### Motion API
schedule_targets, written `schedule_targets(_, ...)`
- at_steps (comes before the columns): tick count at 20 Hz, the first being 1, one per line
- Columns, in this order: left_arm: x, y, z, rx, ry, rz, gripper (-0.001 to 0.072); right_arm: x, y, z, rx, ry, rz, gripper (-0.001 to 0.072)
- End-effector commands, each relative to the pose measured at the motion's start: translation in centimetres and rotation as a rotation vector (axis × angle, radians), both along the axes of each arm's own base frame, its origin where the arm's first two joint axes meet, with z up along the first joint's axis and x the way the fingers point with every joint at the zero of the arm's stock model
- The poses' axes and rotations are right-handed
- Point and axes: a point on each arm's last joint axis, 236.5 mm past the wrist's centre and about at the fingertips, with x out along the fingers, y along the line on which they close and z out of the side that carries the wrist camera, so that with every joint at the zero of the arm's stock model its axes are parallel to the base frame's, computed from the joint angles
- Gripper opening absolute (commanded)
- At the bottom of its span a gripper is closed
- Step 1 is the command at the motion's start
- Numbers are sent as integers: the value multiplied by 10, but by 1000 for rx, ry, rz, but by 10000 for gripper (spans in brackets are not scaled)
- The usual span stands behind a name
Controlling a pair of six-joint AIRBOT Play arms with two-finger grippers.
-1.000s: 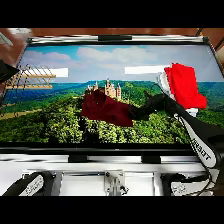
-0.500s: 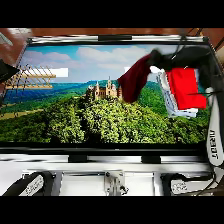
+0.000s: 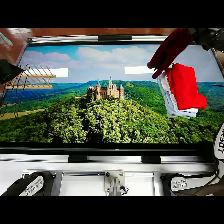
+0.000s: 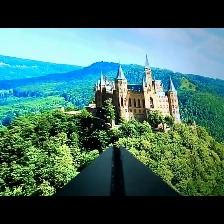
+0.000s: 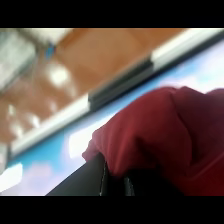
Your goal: Fold the shirts.
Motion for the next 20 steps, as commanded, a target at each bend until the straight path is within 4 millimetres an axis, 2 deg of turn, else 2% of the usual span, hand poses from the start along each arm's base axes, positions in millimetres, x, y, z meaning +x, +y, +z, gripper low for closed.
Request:
schedule_targets(1,-1,-13,0,4,-1,-36,33,24,-43,15,17,-130,-155,60)
schedule_targets(5,-2,-17,0,3,0,-46,33,46,-62,22,30,-261,-286,60)
schedule_targets(7,-2,-17,0,3,-2,-45,33,50,-57,29,108,-304,-319,60)
schedule_targets(9,-2,-17,0,3,-1,-45,33,51,-49,33,70,-328,-318,60)
schedule_targets(11,-2,-17,0,4,-1,-46,34,51,-54,26,26,-299,-308,60)
schedule_targets(12,-2,-17,0,4,-1,-46,34,50,-59,16,-15,-258,-292,60)
schedule_targets(14,-2,-17,0,4,-1,-46,33,38,-71,-16,-167,-108,-235,60)
schedule_targets(16,-3,-17,-1,4,5,-49,33,16,-88,-40,-235,44,-201,60)
schedule_targets(20,-4,-18,-1,4,7,-51,33,-37,-121,-44,-266,223,-223,60)
